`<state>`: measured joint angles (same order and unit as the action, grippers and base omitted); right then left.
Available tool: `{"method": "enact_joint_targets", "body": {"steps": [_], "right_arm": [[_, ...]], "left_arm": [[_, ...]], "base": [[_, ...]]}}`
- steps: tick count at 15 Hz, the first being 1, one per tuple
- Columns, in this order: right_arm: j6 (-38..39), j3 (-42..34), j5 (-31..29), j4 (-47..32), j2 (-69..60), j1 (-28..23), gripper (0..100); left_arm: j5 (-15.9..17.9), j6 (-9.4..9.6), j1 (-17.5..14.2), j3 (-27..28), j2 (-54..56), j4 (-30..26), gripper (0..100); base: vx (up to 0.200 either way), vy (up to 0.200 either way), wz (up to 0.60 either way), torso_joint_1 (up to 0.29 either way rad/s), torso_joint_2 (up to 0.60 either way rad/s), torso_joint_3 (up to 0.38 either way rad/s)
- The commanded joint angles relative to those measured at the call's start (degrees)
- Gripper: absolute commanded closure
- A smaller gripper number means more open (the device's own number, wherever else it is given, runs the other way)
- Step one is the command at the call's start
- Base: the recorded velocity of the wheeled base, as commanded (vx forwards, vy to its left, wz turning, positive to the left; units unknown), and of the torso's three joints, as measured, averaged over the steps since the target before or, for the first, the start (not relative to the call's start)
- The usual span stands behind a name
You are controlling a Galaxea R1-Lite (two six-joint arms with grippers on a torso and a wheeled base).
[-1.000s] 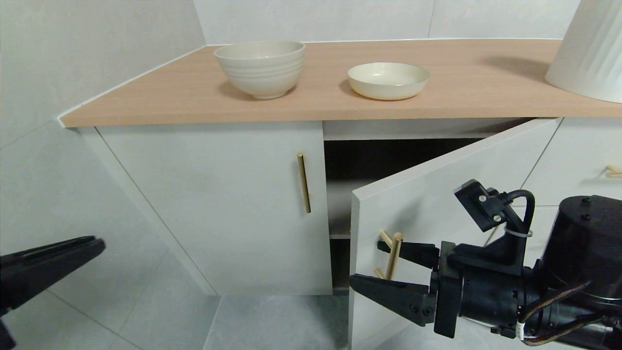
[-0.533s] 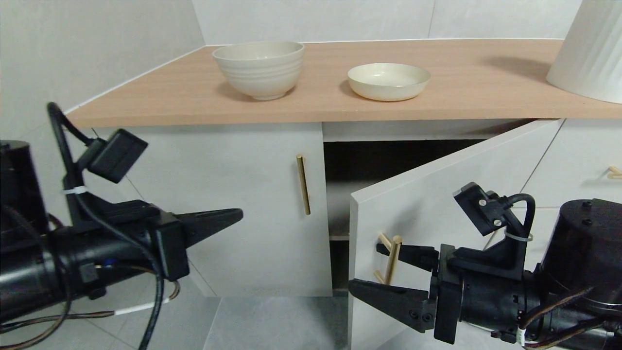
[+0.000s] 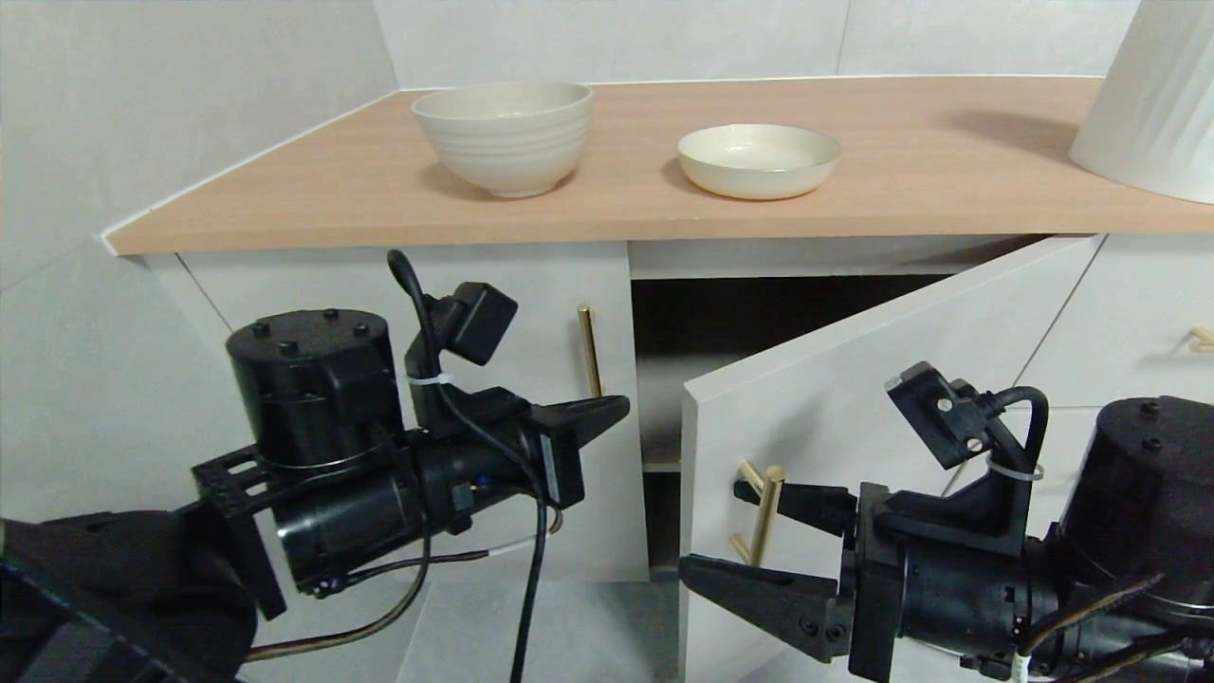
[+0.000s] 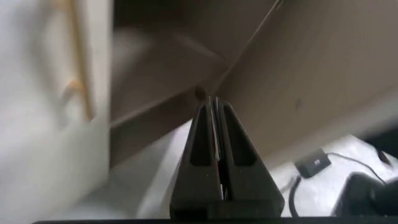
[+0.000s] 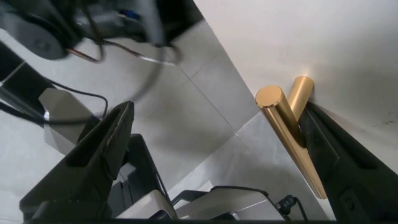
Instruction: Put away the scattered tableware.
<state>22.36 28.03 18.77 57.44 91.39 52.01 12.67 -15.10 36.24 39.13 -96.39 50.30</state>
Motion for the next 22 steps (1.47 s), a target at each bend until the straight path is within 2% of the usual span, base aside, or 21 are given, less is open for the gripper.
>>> {"method": "enact_joint_targets", "body": {"steps": [1, 4, 6, 7, 8, 11, 13, 16, 19, 22], "right_arm": [[0.1, -0.1, 0.2, -0.2, 0.5, 3.4, 0], [0.1, -0.3, 0.1, -0.2, 0.5, 3.4, 0], [0.0, -0.3, 0.1, -0.1, 0.3, 3.4, 0], [0.1, -0.3, 0.1, -0.1, 0.4, 3.4, 0], [0.1, -0.3, 0.1, -0.1, 0.5, 3.4, 0], [0.0, -0.5, -0.2, -0.1, -0.3, 3.3, 0], [-0.1, -0.8, -1.5, -0.2, -1.1, 3.0, 0], [-1.2, -2.1, -1.9, -0.2, -2.1, 1.5, 0], [-4.2, -4.8, -3.4, -0.1, -3.2, -3.0, 0], [-4.0, -9.0, -3.7, -0.2, -7.4, -3.7, 0]], "left_arm": [[-0.8, -0.10, 2.3, 0.2, -5.7, 5.3, 100], [1.9, -0.54, 2.3, 0.0, -9.4, 11.9, 100], [1.8, -0.98, 2.3, 0.3, -13.7, 17.4, 100], [1.9, -1.24, 2.3, 0.9, -17.4, 23.8, 100], [1.9, -1.24, 3.2, 0.9, -18.7, 25.5, 100], [1.9, -2.12, 4.8, 0.7, -18.7, 25.5, 100], [2.0, -4.41, 4.9, 0.9, -18.4, 25.6, 100], [4.6, -4.58, 5.0, -0.2, -18.2, 25.6, 100], [9.1, -5.73, 5.0, -2.4, -16.7, 25.6, 100], [9.2, -5.73, 5.2, -2.4, -16.6, 25.6, 100]], "base": [[0.000, 0.000, 0.00, 0.000, 0.00, 0.000], [0.000, 0.000, 0.00, 0.000, 0.00, 0.000], [0.000, 0.000, 0.00, 0.000, 0.00, 0.000], [0.000, 0.000, 0.00, 0.000, 0.00, 0.000], [0.000, 0.000, 0.00, 0.000, 0.00, 0.000], [0.000, 0.000, 0.00, 0.000, 0.00, 0.000], [0.000, 0.000, 0.00, 0.000, 0.00, 0.000], [0.000, 0.000, 0.00, 0.000, 0.00, 0.000], [0.000, 0.000, 0.00, 0.000, 0.00, 0.000], [0.000, 0.000, 0.00, 0.000, 0.00, 0.000]]}}
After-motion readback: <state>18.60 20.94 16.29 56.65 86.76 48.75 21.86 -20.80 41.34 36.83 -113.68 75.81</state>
